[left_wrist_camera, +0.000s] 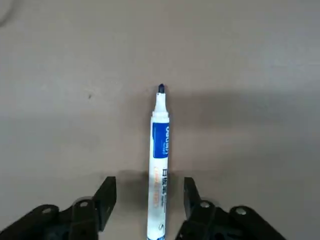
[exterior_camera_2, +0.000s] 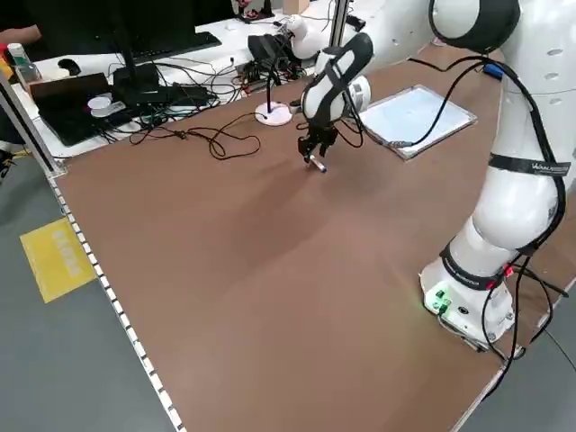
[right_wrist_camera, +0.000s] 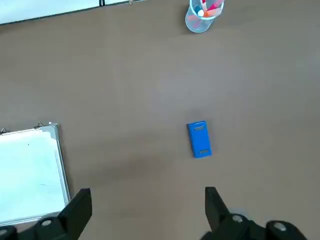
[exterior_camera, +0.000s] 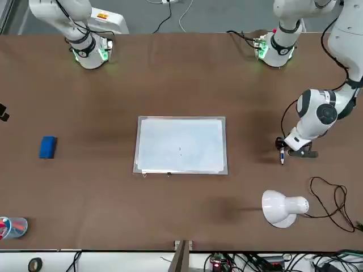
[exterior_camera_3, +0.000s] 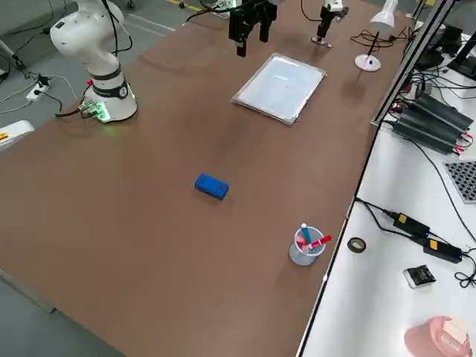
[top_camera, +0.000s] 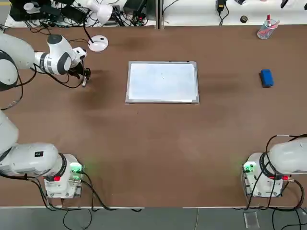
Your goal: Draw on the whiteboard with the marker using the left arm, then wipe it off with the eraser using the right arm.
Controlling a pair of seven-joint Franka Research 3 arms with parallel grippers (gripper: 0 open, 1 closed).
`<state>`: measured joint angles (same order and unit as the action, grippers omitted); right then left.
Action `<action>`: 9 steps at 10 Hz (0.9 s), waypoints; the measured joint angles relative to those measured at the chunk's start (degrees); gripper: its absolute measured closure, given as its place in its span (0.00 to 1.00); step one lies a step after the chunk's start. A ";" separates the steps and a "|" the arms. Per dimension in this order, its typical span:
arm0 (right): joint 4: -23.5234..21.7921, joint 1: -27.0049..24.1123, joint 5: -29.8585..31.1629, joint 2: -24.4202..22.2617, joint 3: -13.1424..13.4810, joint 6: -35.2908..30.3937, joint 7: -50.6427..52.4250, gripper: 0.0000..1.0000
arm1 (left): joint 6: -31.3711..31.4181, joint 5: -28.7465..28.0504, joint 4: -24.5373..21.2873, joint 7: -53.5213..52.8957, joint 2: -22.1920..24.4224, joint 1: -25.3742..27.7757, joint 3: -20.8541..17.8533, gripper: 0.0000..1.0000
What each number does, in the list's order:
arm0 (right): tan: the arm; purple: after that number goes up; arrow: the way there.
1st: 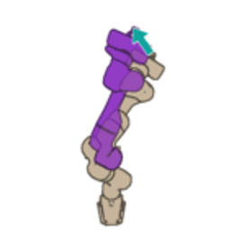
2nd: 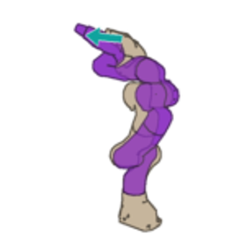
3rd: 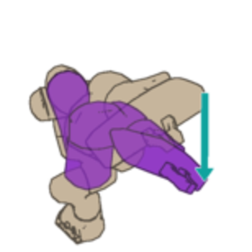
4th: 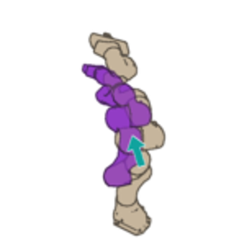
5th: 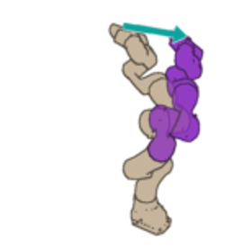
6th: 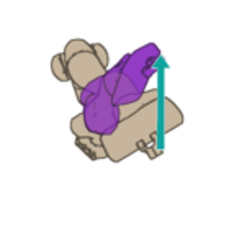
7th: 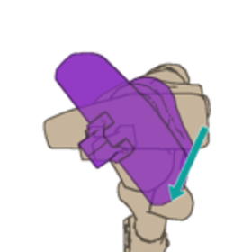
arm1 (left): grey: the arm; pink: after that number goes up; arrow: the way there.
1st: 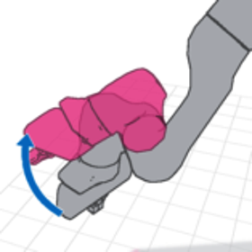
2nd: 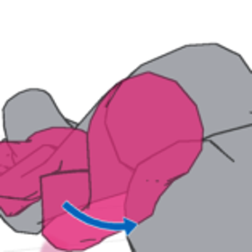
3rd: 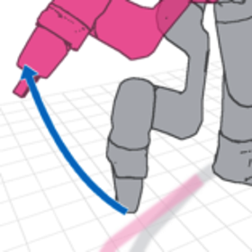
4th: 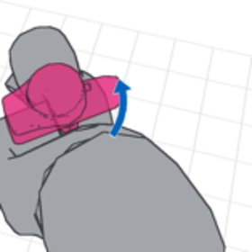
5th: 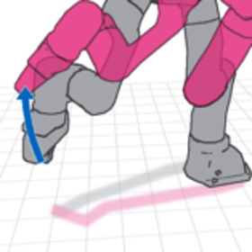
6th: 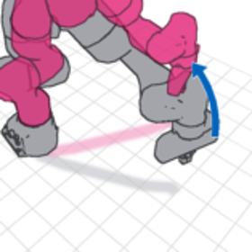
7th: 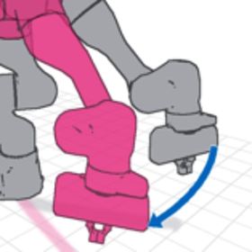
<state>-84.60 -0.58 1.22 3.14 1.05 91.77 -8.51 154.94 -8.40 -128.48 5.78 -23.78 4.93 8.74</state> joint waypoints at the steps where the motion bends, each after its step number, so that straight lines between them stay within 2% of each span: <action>1: 0.00 -0.02 0.00 -0.04 0.04 0.00 0.00 0.00 | 0.09 0.00 0.00 0.00 -0.17 0.00 0.00 0.41; 4: 0.01 -0.06 0.00 -0.33 0.10 -0.30 0.00 0.00 | 0.17 -0.01 -0.01 0.00 -0.77 -0.05 0.04 0.48; 7: 0.01 -0.06 0.00 -0.88 0.22 -0.68 0.00 0.00 | 0.66 -0.01 -0.01 0.00 -1.38 -0.16 0.07 0.52; 8: 0.01 -0.06 0.00 -1.04 0.40 -0.82 -0.01 0.00 | 0.75 -0.01 0.00 0.00 -1.39 -0.17 0.10 0.58; 9: 0.01 -0.06 0.00 -1.13 0.55 -0.86 0.00 0.00 | 0.81 -0.01 0.06 0.00 -1.35 -0.18 0.15 0.71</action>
<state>-84.59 -0.64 1.23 2.01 1.60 90.91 -8.51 155.75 -8.41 -128.42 5.78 -25.13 4.76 8.88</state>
